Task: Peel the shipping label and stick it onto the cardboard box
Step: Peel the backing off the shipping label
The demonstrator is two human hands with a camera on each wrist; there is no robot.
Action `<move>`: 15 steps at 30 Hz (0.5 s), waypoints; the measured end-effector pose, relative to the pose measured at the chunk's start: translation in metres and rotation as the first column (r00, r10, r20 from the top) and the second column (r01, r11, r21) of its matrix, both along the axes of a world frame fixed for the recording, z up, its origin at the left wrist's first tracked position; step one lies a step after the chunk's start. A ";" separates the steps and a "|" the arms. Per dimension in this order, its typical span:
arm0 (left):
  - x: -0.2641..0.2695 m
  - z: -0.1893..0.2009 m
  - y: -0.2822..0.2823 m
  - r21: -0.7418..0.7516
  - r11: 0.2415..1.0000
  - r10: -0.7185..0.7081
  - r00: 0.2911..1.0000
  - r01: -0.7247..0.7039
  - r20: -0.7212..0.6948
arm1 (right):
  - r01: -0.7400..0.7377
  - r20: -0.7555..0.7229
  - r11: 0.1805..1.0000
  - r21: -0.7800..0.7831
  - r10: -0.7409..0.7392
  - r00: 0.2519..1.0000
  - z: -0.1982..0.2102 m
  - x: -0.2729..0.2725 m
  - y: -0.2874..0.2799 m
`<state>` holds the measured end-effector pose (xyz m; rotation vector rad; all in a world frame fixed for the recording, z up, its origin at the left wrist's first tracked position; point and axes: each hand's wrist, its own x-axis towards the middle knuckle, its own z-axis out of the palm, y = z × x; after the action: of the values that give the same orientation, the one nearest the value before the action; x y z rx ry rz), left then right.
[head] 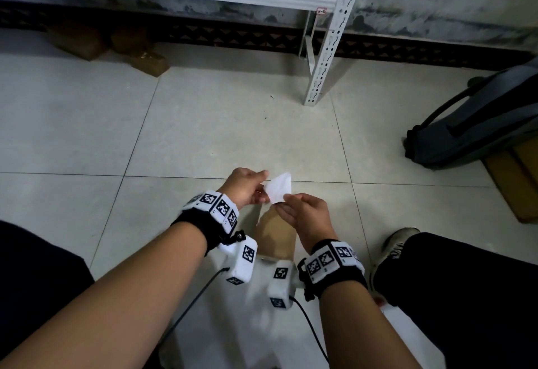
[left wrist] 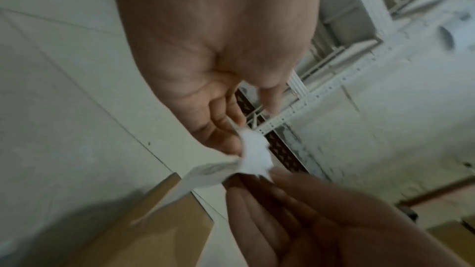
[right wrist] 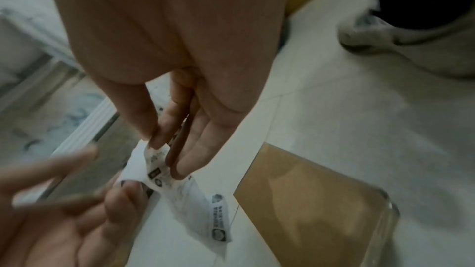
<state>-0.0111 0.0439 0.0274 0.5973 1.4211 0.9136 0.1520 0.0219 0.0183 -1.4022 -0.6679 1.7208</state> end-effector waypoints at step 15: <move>0.002 -0.014 -0.009 0.058 0.995 -0.069 0.969 0.085 -0.239 | -0.312 0.513 0.921 0.232 0.156 0.844 0.000 -0.020 -0.006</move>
<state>-0.0095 0.0348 0.0132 0.8294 1.5722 0.8524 0.1323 0.0160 0.0186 -1.5832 -1.3815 1.3550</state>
